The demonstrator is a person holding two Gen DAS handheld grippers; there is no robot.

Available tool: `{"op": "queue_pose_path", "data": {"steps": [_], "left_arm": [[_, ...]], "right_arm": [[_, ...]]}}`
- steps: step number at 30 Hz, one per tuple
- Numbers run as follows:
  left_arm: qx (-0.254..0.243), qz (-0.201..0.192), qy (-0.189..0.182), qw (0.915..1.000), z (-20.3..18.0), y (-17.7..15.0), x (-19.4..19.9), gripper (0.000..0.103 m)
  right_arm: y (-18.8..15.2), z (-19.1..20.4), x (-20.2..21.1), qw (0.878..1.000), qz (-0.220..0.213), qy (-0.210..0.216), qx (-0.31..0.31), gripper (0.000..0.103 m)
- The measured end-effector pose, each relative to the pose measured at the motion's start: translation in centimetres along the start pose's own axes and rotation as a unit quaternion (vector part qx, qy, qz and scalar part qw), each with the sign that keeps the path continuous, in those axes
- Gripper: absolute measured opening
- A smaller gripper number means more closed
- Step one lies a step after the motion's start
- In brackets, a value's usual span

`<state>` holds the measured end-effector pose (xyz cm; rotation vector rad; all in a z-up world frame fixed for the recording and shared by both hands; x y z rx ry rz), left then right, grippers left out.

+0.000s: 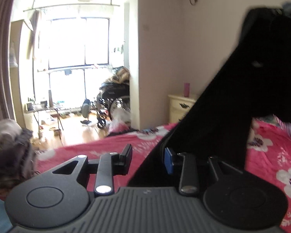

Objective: Fold clothes
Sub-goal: 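Lift the black T-shirt high with both grippers, shaking it out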

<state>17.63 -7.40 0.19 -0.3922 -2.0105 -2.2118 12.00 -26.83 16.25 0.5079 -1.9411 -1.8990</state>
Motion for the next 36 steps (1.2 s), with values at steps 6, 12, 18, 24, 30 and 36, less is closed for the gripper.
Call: {"op": "queue_pose_path", "data": {"steps": [6,12,18,24,30,36], "left_arm": [[0.009,0.102,-0.009,0.9947,1.5,-4.9,-2.9,0.044],[0.01,0.183,-0.011,0.983,3.4,-11.1,-5.1,0.057],[0.011,0.19,-0.013,0.9817,4.1,-11.9,-5.3,0.062],[-0.01,0.192,-0.045,0.9802,1.7,-12.5,-6.2,0.061],[-0.012,0.218,-0.044,0.9749,0.6,-14.6,-8.5,0.047],[0.01,0.177,-0.002,0.9841,1.5,-11.6,-8.5,0.011]], "right_arm": [[-8.3,-4.7,-2.4,0.99,0.105,-0.026,-0.093,0.005],[-26.1,-9.4,-6.6,0.941,0.257,-0.049,-0.215,0.005],[-30.3,-8.0,-7.1,0.93,0.28,-0.054,-0.233,0.006],[-29.2,-7.6,-6.6,0.943,0.277,-0.049,-0.179,0.007],[-29.8,-7.0,-6.2,0.947,0.293,-0.046,-0.121,0.007],[-28.2,-7.0,-6.1,0.956,0.276,-0.078,-0.055,0.007]]}}
Point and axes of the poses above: each gripper's, at about its wrist camera, not at the fingertips, and x roughly against the way its jaws point, z to its left, y to its top, the point moved 9 cm from there along -x, roughly the way its jaws point, and after that the axes turned 7 degrees about y, right-handed, at the moved point
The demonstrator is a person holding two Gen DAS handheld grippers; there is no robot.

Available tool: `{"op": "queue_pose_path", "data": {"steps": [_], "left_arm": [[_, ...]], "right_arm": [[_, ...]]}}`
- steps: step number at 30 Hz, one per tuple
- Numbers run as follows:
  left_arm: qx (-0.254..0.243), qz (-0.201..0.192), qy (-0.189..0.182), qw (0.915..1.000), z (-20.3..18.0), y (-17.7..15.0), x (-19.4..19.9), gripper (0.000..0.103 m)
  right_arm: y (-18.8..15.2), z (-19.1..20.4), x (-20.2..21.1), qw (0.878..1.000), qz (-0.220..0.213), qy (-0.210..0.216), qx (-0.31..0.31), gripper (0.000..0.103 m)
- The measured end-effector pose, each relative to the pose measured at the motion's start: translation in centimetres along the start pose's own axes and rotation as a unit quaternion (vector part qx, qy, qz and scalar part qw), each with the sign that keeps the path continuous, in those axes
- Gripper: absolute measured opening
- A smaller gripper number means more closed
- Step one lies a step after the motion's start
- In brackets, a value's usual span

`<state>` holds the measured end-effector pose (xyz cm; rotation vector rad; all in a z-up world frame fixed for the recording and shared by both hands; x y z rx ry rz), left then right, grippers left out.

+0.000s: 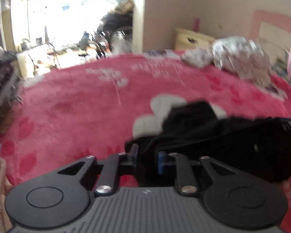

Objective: Fold clothes
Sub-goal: 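Lift the black T-shirt high with both grippers, shaking it out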

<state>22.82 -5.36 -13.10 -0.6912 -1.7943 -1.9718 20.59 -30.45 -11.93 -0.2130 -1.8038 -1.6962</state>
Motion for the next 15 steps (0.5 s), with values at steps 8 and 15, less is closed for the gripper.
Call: {"op": "queue_pose_path", "data": {"steps": [8,15], "left_arm": [[0.043,-0.17,0.029,0.9841,1.3,11.8,12.1,0.006],[0.033,-0.291,0.037,0.9554,2.0,19.0,26.2,0.006]], "right_arm": [[10.8,2.7,8.7,0.984,-0.141,-0.038,0.105,0.005],[20.5,4.3,20.8,0.952,-0.265,-0.041,0.146,0.005]]}}
Point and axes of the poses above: each gripper's, at about its wrist camera, not at the fingertips, and x roughly against the way its jaws point, z to its left, y to its top, the point moved 9 cm from there along -x, roughly the way its jaws point, and after that the axes turned 7 degrees about y, right-handed, at the moved point
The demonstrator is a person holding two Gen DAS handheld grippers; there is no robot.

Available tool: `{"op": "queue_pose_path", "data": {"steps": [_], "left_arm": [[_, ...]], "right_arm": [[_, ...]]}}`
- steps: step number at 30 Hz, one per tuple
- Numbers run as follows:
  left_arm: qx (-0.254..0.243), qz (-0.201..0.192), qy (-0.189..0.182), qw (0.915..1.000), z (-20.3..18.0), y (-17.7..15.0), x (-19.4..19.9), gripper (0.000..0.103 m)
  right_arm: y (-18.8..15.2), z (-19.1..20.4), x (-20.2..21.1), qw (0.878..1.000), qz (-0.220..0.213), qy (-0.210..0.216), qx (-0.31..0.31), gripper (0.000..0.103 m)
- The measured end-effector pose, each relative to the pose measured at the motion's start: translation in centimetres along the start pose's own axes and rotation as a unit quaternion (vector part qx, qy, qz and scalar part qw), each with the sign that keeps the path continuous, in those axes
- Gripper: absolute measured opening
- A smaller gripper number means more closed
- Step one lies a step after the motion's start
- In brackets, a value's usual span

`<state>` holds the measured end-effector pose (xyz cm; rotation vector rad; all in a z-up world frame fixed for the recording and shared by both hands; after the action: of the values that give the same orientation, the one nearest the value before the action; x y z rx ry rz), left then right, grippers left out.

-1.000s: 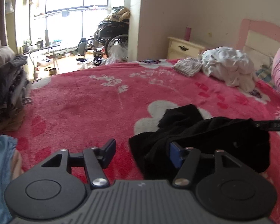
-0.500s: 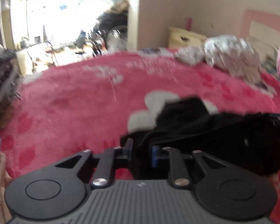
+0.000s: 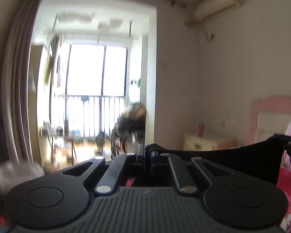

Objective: Fold clothes
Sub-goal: 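Lift the black T-shirt high with both grippers, shaking it out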

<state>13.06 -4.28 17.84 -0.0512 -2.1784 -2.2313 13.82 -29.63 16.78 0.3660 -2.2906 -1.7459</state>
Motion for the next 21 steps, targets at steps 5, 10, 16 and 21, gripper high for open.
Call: {"op": "queue_pose_path", "data": {"steps": [5,10,16,21], "left_arm": [[-0.025,-0.06,0.008,0.9979,0.0,6.4,5.4,0.006],[-0.041,-0.09,0.021,0.9949,-0.3,10.0,9.2,0.006],[-0.048,-0.11,0.03,0.9924,-0.5,12.4,12.2,0.006],[-0.05,-0.116,0.031,0.9915,-0.9,13.4,13.8,0.006]], "right_arm": [[7.5,-0.4,4.6,0.997,-0.07,-0.012,0.037,0.005],[12.5,-0.8,8.0,0.991,-0.117,-0.018,0.055,0.005],[15.8,-1.7,10.9,0.987,-0.15,-0.014,0.055,0.005],[15.8,-1.5,10.7,0.988,-0.145,-0.002,0.053,0.005]]}}
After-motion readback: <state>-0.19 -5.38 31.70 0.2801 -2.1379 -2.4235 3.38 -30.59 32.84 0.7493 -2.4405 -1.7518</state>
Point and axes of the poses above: each gripper's, at about its wrist camera, not at the fingertips, and x roughly against the way its jaws point, z to its left, y to its top, the point moved 9 cm from there along -x, roughly the way its jaws point, and after that the axes turned 7 degrees about y, right-handed, at the moved point
